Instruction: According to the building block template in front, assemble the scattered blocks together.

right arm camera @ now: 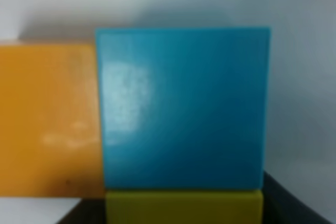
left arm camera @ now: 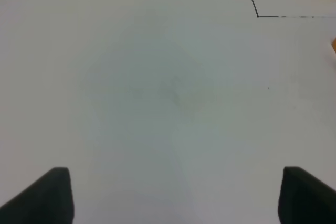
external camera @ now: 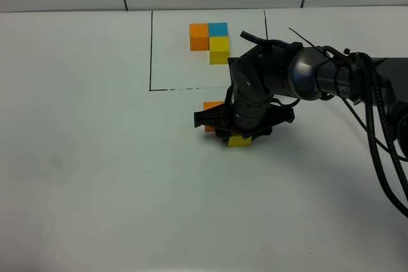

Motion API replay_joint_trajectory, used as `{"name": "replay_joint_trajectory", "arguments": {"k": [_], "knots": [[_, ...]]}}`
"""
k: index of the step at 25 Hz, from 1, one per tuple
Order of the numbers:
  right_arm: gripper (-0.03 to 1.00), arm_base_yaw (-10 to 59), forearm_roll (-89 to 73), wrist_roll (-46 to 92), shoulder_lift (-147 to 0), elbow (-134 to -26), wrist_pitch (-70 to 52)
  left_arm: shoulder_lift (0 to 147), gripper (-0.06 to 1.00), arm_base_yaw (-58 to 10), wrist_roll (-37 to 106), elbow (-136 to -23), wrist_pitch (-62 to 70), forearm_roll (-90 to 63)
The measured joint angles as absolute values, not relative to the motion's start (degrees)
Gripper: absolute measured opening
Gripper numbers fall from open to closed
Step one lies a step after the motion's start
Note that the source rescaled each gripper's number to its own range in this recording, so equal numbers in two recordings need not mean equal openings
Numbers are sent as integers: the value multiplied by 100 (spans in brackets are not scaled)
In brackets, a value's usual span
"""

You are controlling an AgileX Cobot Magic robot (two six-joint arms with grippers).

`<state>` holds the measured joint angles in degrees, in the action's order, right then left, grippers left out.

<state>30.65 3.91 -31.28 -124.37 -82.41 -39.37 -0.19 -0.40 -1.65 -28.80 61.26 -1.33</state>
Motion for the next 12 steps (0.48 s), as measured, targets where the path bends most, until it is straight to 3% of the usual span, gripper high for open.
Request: {"name": "replay_joint_trajectory", "arguments": {"k": [6, 9, 12], "knots": [[78, 3065, 386, -2778, -12429, -8265, -3904, -19, 80, -40, -165, -2880, 6126, -133], [94, 3064, 392, -2676, -12378, -8259, -3942, -19, 80, -40, -165, -2880, 6126, -133], [98, 3058, 369, -2631, -12217, -8226, -4079, -19, 80, -40, -165, -2880, 6126, -133]]}}
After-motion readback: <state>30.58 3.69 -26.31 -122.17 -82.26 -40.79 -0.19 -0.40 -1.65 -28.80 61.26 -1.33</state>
